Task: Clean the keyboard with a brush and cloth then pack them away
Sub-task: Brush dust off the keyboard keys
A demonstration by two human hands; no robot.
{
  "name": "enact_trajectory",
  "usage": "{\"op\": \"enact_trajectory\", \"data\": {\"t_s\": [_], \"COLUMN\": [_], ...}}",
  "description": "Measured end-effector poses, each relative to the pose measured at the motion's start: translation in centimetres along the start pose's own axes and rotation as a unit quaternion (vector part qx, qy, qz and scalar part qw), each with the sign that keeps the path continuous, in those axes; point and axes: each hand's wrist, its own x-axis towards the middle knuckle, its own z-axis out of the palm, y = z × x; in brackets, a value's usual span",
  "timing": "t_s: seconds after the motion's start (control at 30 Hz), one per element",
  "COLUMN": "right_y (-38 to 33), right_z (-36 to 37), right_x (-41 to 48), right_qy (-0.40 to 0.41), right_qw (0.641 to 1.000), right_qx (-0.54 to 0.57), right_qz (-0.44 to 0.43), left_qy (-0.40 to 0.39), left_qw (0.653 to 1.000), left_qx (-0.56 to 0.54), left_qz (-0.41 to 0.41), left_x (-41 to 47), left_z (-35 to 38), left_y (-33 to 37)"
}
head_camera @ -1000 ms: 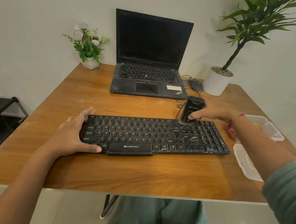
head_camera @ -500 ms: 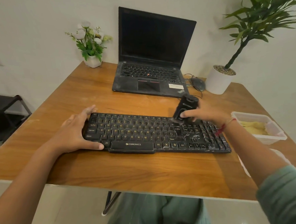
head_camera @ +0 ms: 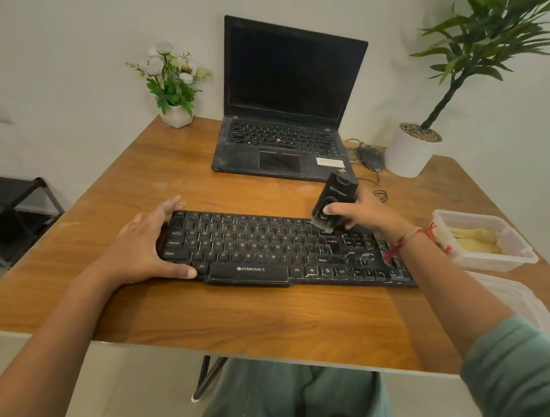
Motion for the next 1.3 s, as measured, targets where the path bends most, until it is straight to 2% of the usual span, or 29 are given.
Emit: {"op": "enact_trajectory", "data": {"t_s": [0.07, 0.13, 0.2, 0.23, 0.27, 0.37, 0.4, 0.47, 0.6, 0.63, 0.7, 0.77, 0.83, 0.9, 0.97, 1.0, 1.07, 1.13, 1.17, 1.27, 1.3], "right_y": [0.2, 0.9, 1.1, 0.9, 0.7, -0.4, -0.7, -1.1, -1.5, -1.6, -1.7, -2.1, -2.4, -2.4, -2.5, -2.3, -2.0, -1.5, -1.5, -0.9, -1.0], "right_z": [-1.7, -3.7, -4.9, -4.9, -4.7, -2.6, -1.6, 0.4, 1.8, 1.4, 0.1, -0.3, 1.0, 2.6, 2.9, 2.3, 1.2, 0.8, 1.0, 2.2, 2.0], "right_x": [-0.1, -0.3, -0.9, -1.5, -2.1, -3.4, -3.8, -4.4, -5.0, -4.6, -3.7, -3.4, -3.8, -4.6, -4.9, -4.7, -3.9, -3.4, -3.3, -3.6, -3.7], "right_qy": [0.008, 0.047, 0.137, 0.171, 0.178, 0.138, 0.12, 0.075, -0.052, -0.05, 0.029, 0.104, 0.082, 0.002, -0.093, -0.109, -0.039, 0.063, 0.071, -0.08, -0.101], "right_qw": [0.999, 0.984, 0.928, 0.909, 0.911, 0.971, 0.98, 0.989, 0.998, 0.998, 0.992, 0.962, 0.954, 0.964, 0.985, 0.99, 0.996, 0.984, 0.979, 0.993, 0.993], "right_qx": [-0.038, -0.17, -0.345, -0.378, -0.371, -0.195, -0.159, -0.127, 0.008, -0.005, -0.116, -0.254, -0.284, -0.254, -0.137, -0.086, -0.077, -0.166, -0.188, -0.089, -0.062], "right_qz": [0.019, 0.031, 0.037, 0.037, 0.032, -0.002, -0.011, -0.01, 0.039, 0.046, 0.035, -0.011, -0.053, -0.075, -0.046, -0.021, 0.009, -0.005, -0.017, 0.006, 0.016], "left_qy": [-0.001, -0.003, 0.0, 0.002, 0.003, 0.001, -0.002, -0.012, -0.018, -0.02, -0.024, -0.023, -0.022, -0.023, -0.024, -0.024, -0.022, -0.019, -0.017, -0.013, -0.012], "left_qw": [1.0, 1.0, 1.0, 1.0, 1.0, 1.0, 1.0, 0.999, 0.999, 0.998, 0.998, 0.998, 0.998, 0.998, 0.998, 0.998, 0.998, 0.998, 0.998, 0.998, 0.998], "left_qx": [-0.002, -0.004, -0.002, -0.001, -0.002, -0.002, 0.002, 0.009, 0.029, 0.033, 0.037, 0.041, 0.046, 0.045, 0.044, 0.043, 0.04, 0.04, 0.041, 0.04, 0.038], "left_qz": [0.001, 0.001, 0.007, 0.01, 0.013, 0.02, 0.024, 0.033, 0.041, 0.039, 0.035, 0.036, 0.039, 0.039, 0.039, 0.04, 0.041, 0.043, 0.044, 0.045, 0.045], "left_x": [0.0, 0.1, 0.1, 0.1, 0.2, 0.2, 0.2, 0.3, 0.4, 0.4, 0.4, 0.5, 0.6, 0.7, 0.8, 0.8, 0.8, 0.8, 0.8, 0.8, 0.8], "left_z": [-0.1, 0.0, 0.0, 0.0, 0.1, 0.2, 0.2, 0.1, 0.1, 0.1, 0.1, 0.2, 0.3, 0.3, 0.3, 0.3, 0.3, 0.3, 0.3, 0.3, 0.3], "left_y": [0.0, -0.1, -0.2, -0.3, -0.3, -0.5, -0.5, -0.6, -0.7, -0.7, -0.8, -0.9, -1.2, -1.5, -1.5, -1.5, -1.3, -1.3, -1.3, -1.4, -1.3]}}
